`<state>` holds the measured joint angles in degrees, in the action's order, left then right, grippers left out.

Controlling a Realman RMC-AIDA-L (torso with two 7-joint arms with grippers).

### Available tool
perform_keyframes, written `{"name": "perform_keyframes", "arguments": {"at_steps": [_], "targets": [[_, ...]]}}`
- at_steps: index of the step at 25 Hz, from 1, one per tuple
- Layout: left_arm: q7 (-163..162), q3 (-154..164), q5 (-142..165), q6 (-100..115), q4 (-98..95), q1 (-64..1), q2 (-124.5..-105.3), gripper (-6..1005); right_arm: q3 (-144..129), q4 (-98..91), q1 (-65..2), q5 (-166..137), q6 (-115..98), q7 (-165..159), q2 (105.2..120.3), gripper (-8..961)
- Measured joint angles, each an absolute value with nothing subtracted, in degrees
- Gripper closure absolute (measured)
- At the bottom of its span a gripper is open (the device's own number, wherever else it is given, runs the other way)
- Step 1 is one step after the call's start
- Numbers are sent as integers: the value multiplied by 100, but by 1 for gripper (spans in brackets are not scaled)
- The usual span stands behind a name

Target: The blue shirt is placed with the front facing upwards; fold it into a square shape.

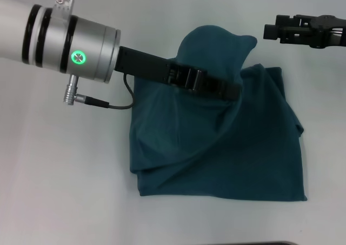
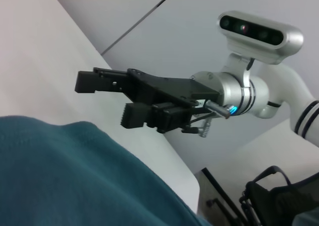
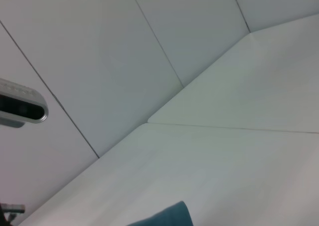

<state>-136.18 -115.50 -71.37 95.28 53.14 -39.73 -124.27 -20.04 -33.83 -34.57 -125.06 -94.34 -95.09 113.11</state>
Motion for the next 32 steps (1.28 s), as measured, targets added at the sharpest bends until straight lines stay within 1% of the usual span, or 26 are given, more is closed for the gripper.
{"name": "perform_keyframes", "arguments": {"at_steps": [9,14,21,25,30,32], "targets": [[-13514,-11381,-7142,9317,5051,-4069,-12422,972,-2004,-3389,-3463,-12507,-9491,-9509,11319,101],[-13434,-11374,-7235,9257,4975,-4083,-12430,782,-2004,-3394,-3461,-12507,-9510,-9509,11319,101],[-13289,-11549,-7246,9255,5082,-3926,-12392,632,-2004,-3432,-3427,-12524,-9549,-9510,11308,100],[-13107,-11728,-7198,9250,5099,-3797,-12363,546,-2051,-3438,-3371,-12600,-9704,-9549,11276,101],[-12685,-12141,-7126,9229,5287,-3444,-12287,336,-2276,-3489,-3243,-12824,-9963,-10012,11189,111],[-12552,-12269,-7118,9229,5342,-3328,-12267,188,-2338,-3493,-3186,-12910,-10095,-10200,11155,115]]}}
